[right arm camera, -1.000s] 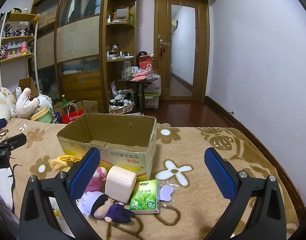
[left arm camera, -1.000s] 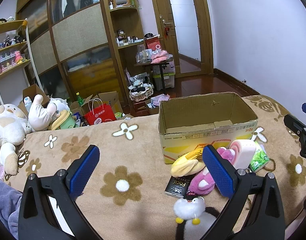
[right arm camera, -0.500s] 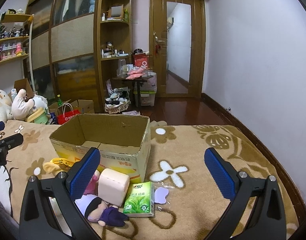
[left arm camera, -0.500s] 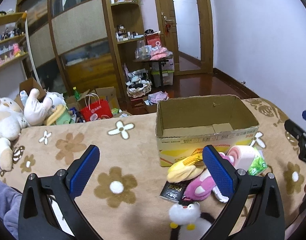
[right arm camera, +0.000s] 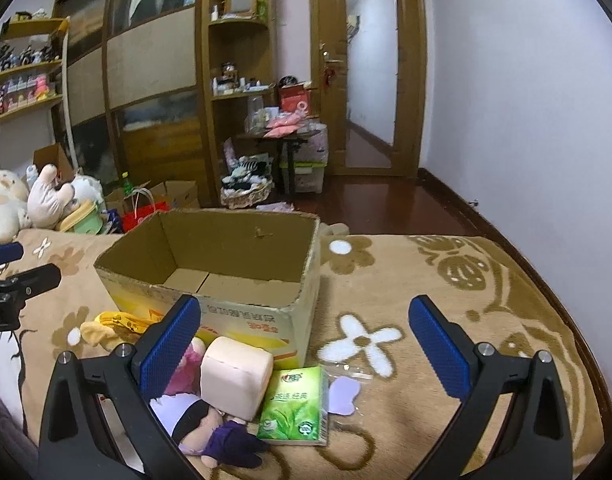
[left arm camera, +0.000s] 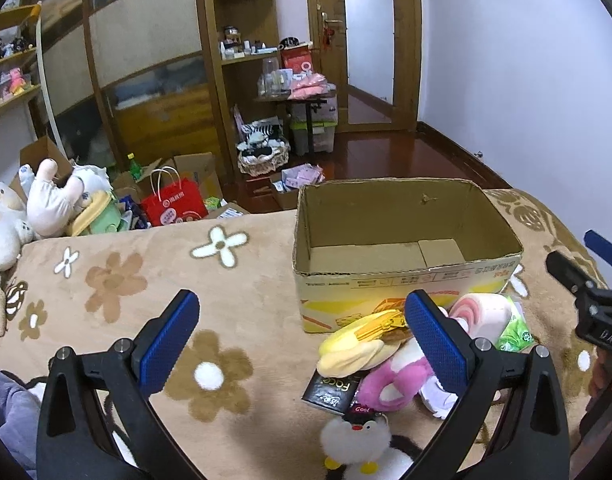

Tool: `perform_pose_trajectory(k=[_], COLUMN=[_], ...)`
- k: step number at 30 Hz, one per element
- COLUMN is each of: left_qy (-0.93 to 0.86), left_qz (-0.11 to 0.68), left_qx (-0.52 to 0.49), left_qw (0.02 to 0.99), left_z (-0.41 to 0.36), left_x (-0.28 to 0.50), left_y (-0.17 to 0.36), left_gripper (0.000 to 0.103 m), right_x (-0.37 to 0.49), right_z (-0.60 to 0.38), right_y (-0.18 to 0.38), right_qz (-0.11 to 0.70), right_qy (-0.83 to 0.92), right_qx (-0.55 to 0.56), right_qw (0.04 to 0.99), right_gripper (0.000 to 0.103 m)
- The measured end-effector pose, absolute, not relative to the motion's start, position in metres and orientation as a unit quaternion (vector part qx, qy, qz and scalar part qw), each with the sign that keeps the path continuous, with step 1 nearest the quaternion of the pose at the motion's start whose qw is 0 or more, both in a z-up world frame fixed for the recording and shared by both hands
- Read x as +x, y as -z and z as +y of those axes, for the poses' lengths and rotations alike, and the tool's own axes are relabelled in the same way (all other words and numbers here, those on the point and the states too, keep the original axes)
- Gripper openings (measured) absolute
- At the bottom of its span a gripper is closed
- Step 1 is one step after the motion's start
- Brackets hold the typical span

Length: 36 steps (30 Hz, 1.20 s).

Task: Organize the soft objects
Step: 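Grasp the yellow plush pouch with the left tool while the right tool grasps the white square plush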

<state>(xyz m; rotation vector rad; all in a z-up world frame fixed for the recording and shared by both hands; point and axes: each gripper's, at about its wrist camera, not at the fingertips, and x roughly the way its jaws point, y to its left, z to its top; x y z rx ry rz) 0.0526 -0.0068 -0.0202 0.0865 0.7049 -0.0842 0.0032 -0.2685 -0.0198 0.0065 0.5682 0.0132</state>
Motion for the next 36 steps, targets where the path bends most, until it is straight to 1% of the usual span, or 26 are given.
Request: perform_pose_trajectory(k=[11, 19, 24, 34, 35, 36], left_qy=[0.066, 0.091, 0.109, 0.133, 0.133, 0.133], left_qz=[0.383, 0.419, 0.442, 0.482, 0.484, 0.487], left_qx=[0.034, 0.042, 0.043, 0.055, 0.055, 0.055], left_qw=[0.921, 0.902, 0.889, 0.864, 0.863, 0.861], left_z=[-0.018, -0.030, -0.036, -0.047, -0.048, -0.049], left_x=[0.086, 0.106, 0.113, 0.117, 0.118, 0.118], left_y=[0.041, 0.066, 0.079, 0.104, 0.105, 0.107], left_gripper=[0.101, 0.101, 0.101, 0.101, 0.101, 0.101], right_x=[0.021, 0.029, 0.033, 0.036, 0.037, 0.038], right_z=[-0.248, -0.236, -0.226, -0.210, -0.213, -0.213], right_y=[0.042, 0.064, 0.079, 0.096, 0.097, 0.098], right_qz=[0.318, 0.355, 0.380, 0.400, 0.402, 0.405], right_qy=[-0.040, -0.057, -0.074, -0.090, -0.092, -0.094], right_qx=[-0.026, -0.044, -0.054, -0.058, -0.055, -0.053], right_qw=[0.947, 0.932, 0.920, 0.910, 0.909, 0.908], right_gripper=[0.103, 0.103, 0.103, 0.103, 0.102, 0.096])
